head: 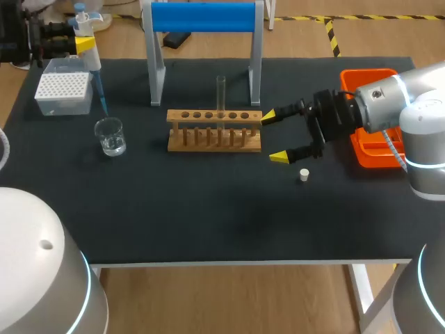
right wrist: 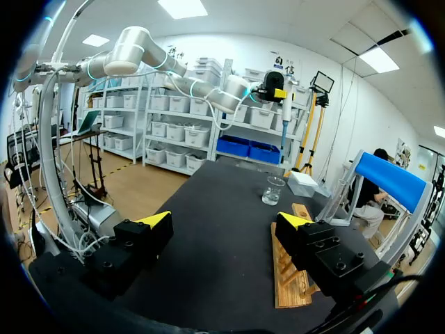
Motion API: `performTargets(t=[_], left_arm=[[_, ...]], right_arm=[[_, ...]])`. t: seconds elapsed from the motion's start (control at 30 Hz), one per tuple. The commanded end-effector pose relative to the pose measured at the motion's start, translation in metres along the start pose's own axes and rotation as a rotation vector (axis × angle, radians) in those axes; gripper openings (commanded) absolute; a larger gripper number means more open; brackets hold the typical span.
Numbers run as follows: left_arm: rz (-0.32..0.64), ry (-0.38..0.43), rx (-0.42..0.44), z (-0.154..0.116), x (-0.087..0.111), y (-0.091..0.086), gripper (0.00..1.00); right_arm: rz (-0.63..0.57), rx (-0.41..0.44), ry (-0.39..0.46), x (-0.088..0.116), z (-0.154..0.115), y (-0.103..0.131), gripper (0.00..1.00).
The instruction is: Invert the test tube, pick up the pipette, mount the tip to pipette, aspirate from beaker and dispense into the tube, eject the tip, return the pipette, and cap with the stopper.
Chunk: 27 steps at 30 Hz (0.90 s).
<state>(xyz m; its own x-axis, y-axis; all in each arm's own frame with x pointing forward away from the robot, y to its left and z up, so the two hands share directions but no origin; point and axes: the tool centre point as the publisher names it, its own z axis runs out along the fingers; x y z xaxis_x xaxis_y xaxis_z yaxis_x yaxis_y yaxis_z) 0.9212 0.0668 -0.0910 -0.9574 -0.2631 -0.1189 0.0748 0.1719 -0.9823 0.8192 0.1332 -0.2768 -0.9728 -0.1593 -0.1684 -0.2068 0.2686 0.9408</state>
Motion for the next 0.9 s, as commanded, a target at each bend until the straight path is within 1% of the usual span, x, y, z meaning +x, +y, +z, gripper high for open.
performTargets(t=[0.03,0.37,0.47,0.53,0.57,0.63,0.8,0.9], left_arm=[[0.002,-0.001,0.001,-0.001,0.001,0.000,0.00],[0.002,-0.001,0.001,-0.001,0.001,0.000,0.00],[0.002,-0.001,0.001,-0.001,0.001,0.000,0.00],[0.002,-0.001,0.001,-0.001,0.001,0.000,0.00],[0.002,-0.001,0.001,-0.001,0.001,0.000,0.00],[0.002,-0.001,0.001,-0.001,0.001,0.000,0.00],[0.002,-0.001,0.001,-0.001,0.001,0.000,0.00],[0.002,-0.001,0.001,-0.001,0.001,0.000,0.00]], right_arm=[[0.000,0.000,0.003,0.000,-0.001,0.000,1.00],[0.000,0.000,0.003,0.000,-0.001,0.000,1.00],[0.032,0.011,-0.026,0.001,0.011,0.006,1.00],[0.039,0.006,-0.022,0.002,0.021,0.010,1.00],[0.055,0.022,-0.036,0.002,0.026,0.012,1.00],[0.072,0.026,-0.050,-0.003,0.036,0.015,1.00],[0.110,0.081,-0.087,-0.006,0.075,0.028,1.00],[0.147,0.081,-0.094,-0.010,0.100,0.033,1.00]])
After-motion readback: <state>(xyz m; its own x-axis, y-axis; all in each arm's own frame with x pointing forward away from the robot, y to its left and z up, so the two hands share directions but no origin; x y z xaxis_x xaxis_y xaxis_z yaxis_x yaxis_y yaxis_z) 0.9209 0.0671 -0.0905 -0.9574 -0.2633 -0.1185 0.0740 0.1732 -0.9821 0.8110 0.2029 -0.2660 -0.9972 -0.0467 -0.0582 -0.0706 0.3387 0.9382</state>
